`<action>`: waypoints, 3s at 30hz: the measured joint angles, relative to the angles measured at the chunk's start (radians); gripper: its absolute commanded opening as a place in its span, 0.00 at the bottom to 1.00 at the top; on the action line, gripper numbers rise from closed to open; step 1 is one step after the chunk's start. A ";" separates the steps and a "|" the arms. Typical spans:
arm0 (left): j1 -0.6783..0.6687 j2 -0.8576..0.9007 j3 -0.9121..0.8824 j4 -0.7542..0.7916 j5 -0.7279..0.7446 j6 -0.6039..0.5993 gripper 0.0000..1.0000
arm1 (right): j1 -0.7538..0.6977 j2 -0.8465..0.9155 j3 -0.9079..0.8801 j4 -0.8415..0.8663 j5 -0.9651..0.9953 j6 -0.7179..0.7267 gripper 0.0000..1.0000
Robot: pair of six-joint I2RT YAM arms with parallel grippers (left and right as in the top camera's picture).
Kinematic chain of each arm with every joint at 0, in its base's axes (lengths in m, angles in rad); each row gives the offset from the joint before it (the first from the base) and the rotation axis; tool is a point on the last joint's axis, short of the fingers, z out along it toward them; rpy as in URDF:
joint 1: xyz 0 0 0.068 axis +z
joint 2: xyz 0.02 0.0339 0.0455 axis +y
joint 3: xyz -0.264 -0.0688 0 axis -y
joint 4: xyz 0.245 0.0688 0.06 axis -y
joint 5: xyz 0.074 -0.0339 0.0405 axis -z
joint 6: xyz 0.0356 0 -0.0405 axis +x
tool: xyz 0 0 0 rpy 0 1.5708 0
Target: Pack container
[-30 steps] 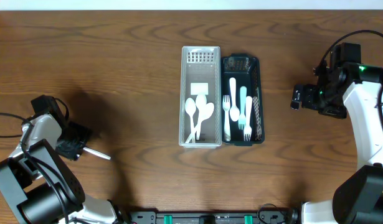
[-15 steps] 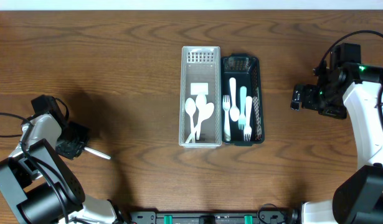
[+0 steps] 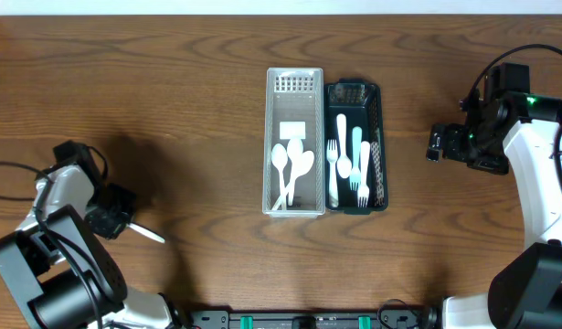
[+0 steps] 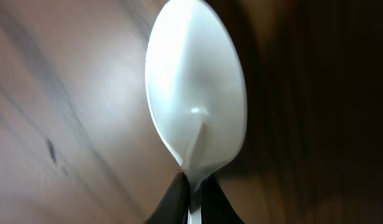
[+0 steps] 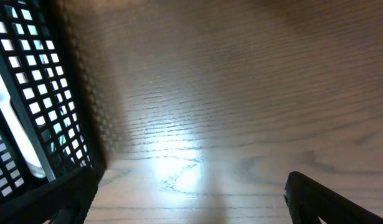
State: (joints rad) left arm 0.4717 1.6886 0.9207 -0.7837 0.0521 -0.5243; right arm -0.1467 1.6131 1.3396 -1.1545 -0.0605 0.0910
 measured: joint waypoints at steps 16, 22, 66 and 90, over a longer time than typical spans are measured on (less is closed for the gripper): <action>-0.803 -0.317 0.504 -0.199 0.043 0.212 0.06 | 0.000 0.000 0.000 0.001 0.000 0.000 0.99; -1.032 -0.271 0.533 -0.059 0.031 0.294 0.06 | 0.000 0.000 0.000 0.002 -0.001 0.000 0.99; -0.649 -0.201 0.576 -0.023 -0.195 0.368 0.98 | 0.234 0.000 -0.001 0.502 -0.017 -0.016 0.99; -0.519 -0.500 0.226 0.177 -0.209 0.399 0.98 | 0.228 -0.222 -0.167 0.700 0.069 -0.291 0.99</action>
State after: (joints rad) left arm -0.0475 1.1885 1.1465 -0.6071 -0.1574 -0.1253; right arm 0.0811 1.3914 1.1728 -0.4545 0.0090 -0.2005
